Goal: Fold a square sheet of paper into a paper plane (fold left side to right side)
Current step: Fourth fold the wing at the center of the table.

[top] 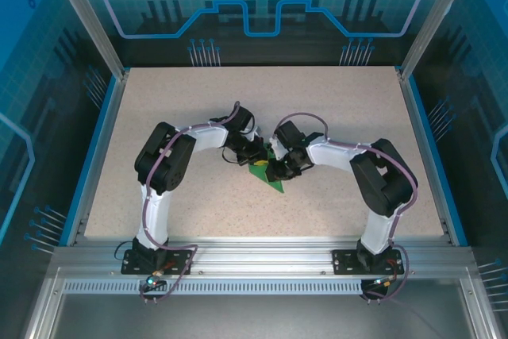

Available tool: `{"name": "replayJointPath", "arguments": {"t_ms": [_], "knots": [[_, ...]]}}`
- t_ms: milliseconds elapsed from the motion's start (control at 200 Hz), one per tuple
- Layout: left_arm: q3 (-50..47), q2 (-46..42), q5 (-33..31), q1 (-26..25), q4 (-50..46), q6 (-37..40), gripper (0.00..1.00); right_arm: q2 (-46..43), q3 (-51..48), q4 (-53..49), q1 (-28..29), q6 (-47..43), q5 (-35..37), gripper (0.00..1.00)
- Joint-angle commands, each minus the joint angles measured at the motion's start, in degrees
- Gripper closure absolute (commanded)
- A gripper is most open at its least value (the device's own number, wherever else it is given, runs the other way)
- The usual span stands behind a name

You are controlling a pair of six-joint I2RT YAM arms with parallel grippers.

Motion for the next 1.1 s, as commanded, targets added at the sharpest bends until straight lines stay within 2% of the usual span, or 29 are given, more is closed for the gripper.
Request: {"name": "replayJointPath", "arguments": {"t_ms": [0,325,570,1095], "knots": [[-1.37,0.65,-2.99,-0.24,-4.91,1.02,1.00,0.86,-0.85,1.11,-1.14,1.25,-1.24,0.85],[-1.24,0.87,-3.19,-0.22,-5.09,1.21,1.00,1.38,-0.54,-2.14,-1.51,-0.14,2.96,0.86],[-1.15,0.72,-3.41,-0.26,-5.56,1.37,1.00,2.09,-1.02,-2.60,-1.91,0.34,3.28,0.86],[-1.32,-0.29,-3.76,-0.18,-4.76,1.77,1.00,4.33,-7.98,3.55,-8.17,4.17,-7.28,0.88]]}}
